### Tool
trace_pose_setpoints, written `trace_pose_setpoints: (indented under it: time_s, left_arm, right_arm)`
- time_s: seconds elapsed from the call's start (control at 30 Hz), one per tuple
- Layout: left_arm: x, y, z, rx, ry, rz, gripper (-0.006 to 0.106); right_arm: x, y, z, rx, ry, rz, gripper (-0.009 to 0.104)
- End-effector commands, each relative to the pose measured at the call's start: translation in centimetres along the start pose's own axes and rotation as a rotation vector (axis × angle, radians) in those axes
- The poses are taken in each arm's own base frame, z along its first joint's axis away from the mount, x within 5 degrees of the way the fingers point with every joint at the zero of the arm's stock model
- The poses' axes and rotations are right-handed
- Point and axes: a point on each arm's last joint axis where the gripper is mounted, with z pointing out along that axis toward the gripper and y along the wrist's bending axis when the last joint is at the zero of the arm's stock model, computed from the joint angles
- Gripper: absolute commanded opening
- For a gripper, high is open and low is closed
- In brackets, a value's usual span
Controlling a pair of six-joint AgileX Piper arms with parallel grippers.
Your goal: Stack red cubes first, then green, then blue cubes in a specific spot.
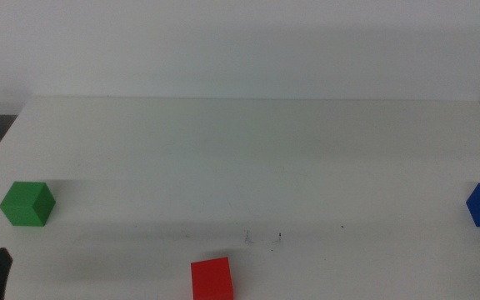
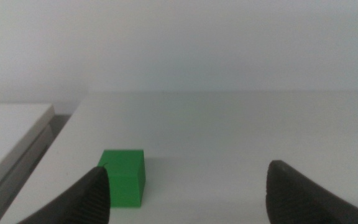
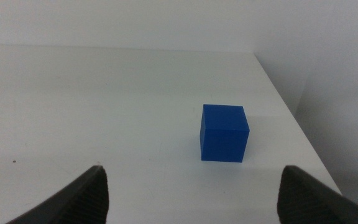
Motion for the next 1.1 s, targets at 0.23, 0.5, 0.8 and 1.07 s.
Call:
trace_pose_setpoints:
  time_s: [0.23,0.5,0.8,1.07]
  left_arm:
    - [-11.8,-1.3,3.8,0.034,0.437,-0.148,0.082]
    - [-18.5,-3.8,10.2,0.150,0.892,-0.205,0.082]
    - [-17.2,-12.6,13.7,0.027,1.085,-0.182,0.082]
    - [-12.4,-18.2,14.6,-0.017,1.221,-0.081,0.082]
  right_arm:
    - [-0.1,-0.1,0.0,0.009,-0.015,-0.008,0.093]
    - [-0.1,-0.1,0.0,0.009,-0.015,-0.008,0.093]
    - [-0.1,-0.1,0.0,0.009,-0.015,-0.008,0.093]
    - [-0.1,-0.1,0.0,0.009,-0.015,-0.008,0.093]
